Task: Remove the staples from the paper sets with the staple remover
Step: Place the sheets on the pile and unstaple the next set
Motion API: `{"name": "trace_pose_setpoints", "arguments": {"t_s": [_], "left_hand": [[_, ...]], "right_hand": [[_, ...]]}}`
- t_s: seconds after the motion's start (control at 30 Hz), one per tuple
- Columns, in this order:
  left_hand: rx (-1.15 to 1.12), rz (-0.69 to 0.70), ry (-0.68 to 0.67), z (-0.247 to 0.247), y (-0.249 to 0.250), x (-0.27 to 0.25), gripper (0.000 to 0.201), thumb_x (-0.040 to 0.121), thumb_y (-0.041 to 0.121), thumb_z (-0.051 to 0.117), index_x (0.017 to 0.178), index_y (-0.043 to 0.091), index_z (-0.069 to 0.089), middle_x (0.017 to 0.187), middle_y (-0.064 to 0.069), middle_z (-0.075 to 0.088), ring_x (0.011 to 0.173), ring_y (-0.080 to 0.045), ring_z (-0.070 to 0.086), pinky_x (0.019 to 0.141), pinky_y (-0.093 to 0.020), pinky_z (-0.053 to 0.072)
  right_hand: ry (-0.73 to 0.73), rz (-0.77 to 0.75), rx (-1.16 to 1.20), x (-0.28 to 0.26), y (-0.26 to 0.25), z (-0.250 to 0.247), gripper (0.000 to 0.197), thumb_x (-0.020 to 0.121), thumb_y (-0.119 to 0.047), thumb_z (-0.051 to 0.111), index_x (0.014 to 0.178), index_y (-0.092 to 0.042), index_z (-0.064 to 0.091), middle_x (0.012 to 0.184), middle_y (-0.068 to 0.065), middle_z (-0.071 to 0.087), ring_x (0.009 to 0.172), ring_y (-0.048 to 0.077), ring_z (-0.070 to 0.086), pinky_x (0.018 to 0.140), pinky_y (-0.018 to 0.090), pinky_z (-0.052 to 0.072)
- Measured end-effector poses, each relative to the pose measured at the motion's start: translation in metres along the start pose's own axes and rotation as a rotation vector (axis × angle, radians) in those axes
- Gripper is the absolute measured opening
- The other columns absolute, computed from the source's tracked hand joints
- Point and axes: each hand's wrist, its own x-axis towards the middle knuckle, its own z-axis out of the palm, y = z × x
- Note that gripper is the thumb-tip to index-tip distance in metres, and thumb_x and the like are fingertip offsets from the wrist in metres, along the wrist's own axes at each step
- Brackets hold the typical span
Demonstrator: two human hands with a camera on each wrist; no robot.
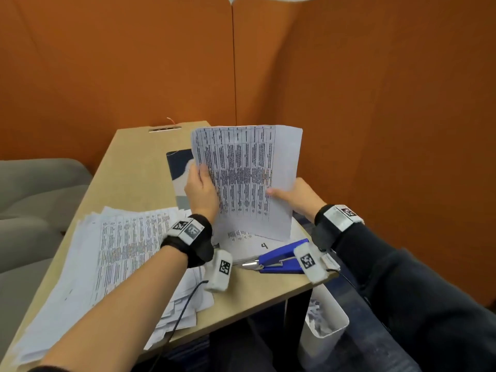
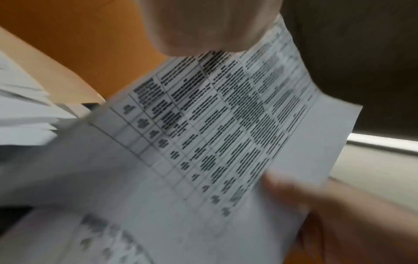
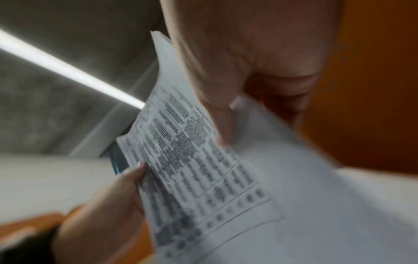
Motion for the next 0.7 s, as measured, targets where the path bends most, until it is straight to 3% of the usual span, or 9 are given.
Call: {"name": "trace_pose_setpoints", "arguments": {"t_s": [0.07, 0.1, 0.17, 0.2, 0.27, 0.37, 0.47, 0.6, 0.7], "left_hand": [[0.057, -0.003, 0.038, -0.004, 0.006, 0.012, 0.031, 0.103, 0.017, 0.038, 0.073, 0.017, 0.043, 0.067, 0.004, 0.041, 0.058, -0.007, 0.034, 0.058, -0.027, 0.027], [0.100, -0.002, 0.050, -0.006, 0.010, 0.019, 0.037, 0.103, 0.015, 0.039, 0.067, 0.020, 0.034, 0.063, 0.003, 0.035, 0.056, -0.009, 0.028, 0.056, -0.028, 0.020], [0.167, 0.003, 0.038, -0.011, 0.015, 0.030, 0.041, 0.102, 0.014, 0.041, 0.063, 0.020, 0.028, 0.060, 0.003, 0.031, 0.054, -0.010, 0.025, 0.056, -0.032, 0.014], [0.201, 0.002, 0.022, -0.013, 0.016, 0.033, 0.041, 0.102, 0.015, 0.042, 0.063, 0.019, 0.029, 0.059, 0.002, 0.032, 0.054, -0.012, 0.026, 0.056, -0.033, 0.015], [0.234, -0.002, -0.020, -0.015, 0.010, 0.036, 0.036, 0.101, 0.017, 0.043, 0.066, 0.012, 0.037, 0.060, 0.001, 0.036, 0.057, -0.019, 0.031, 0.058, -0.034, 0.022], [0.203, -0.024, -0.080, -0.018, 0.001, 0.036, 0.036, 0.100, 0.020, 0.044, 0.065, 0.012, 0.037, 0.059, 0.002, 0.034, 0.060, -0.020, 0.032, 0.059, -0.034, 0.028], [0.181, -0.018, -0.142, -0.020, 0.004, 0.034, 0.040, 0.100, 0.021, 0.045, 0.062, 0.017, 0.033, 0.058, 0.003, 0.032, 0.058, -0.017, 0.029, 0.059, -0.032, 0.025], [0.140, -0.033, -0.151, -0.025, 0.010, 0.037, 0.042, 0.099, 0.019, 0.047, 0.060, 0.017, 0.031, 0.057, 0.004, 0.030, 0.055, -0.014, 0.027, 0.058, -0.030, 0.024], [0.124, -0.022, -0.188, -0.030, 0.018, 0.036, 0.045, 0.099, 0.019, 0.048, 0.058, 0.018, 0.031, 0.056, 0.005, 0.030, 0.054, -0.013, 0.027, 0.057, -0.030, 0.023]], "right_hand": [[-0.160, 0.055, -0.425, 0.000, -0.001, -0.011, 0.039, 0.089, -0.033, 0.068, 0.123, -0.012, 0.062, 0.113, 0.005, 0.069, 0.093, 0.019, 0.068, 0.084, 0.033, 0.056], [-0.277, 0.098, -0.606, -0.003, -0.003, -0.014, 0.041, 0.089, -0.044, 0.066, 0.117, -0.015, 0.064, 0.104, 0.003, 0.071, 0.085, 0.017, 0.068, 0.080, 0.032, 0.057], [-0.530, 0.194, -0.881, -0.013, -0.006, -0.011, 0.057, 0.080, -0.066, 0.063, 0.104, -0.015, 0.070, 0.091, 0.001, 0.073, 0.083, 0.019, 0.068, 0.081, 0.034, 0.055], [-0.629, 0.232, -0.991, -0.020, -0.005, -0.004, 0.061, 0.075, -0.069, 0.065, 0.101, -0.014, 0.071, 0.091, 0.001, 0.073, 0.086, 0.020, 0.068, 0.082, 0.035, 0.054], [-0.745, 0.229, -1.147, -0.034, 0.005, 0.013, 0.055, 0.073, -0.060, 0.073, 0.102, -0.014, 0.070, 0.094, 0.000, 0.071, 0.085, 0.020, 0.065, 0.078, 0.033, 0.053], [-0.696, 0.055, -1.238, -0.051, 0.018, 0.029, 0.040, 0.076, -0.038, 0.079, 0.106, -0.015, 0.065, 0.094, -0.001, 0.064, 0.085, 0.018, 0.059, 0.066, 0.028, 0.047], [-0.635, -0.042, -1.204, -0.054, 0.019, 0.024, 0.033, 0.081, -0.036, 0.073, 0.105, -0.017, 0.063, 0.097, -0.001, 0.061, 0.084, 0.017, 0.052, 0.062, 0.028, 0.038], [-0.644, 0.074, -1.046, -0.051, 0.008, -0.007, 0.035, 0.080, -0.044, 0.073, 0.101, -0.019, 0.059, 0.095, -0.002, 0.061, 0.081, 0.015, 0.055, 0.065, 0.028, 0.041], [-0.464, 0.038, -0.918, -0.050, -0.026, -0.050, 0.038, 0.076, -0.043, 0.078, 0.098, -0.028, 0.052, 0.095, -0.007, 0.062, 0.080, 0.012, 0.058, 0.064, 0.025, 0.042]]}}
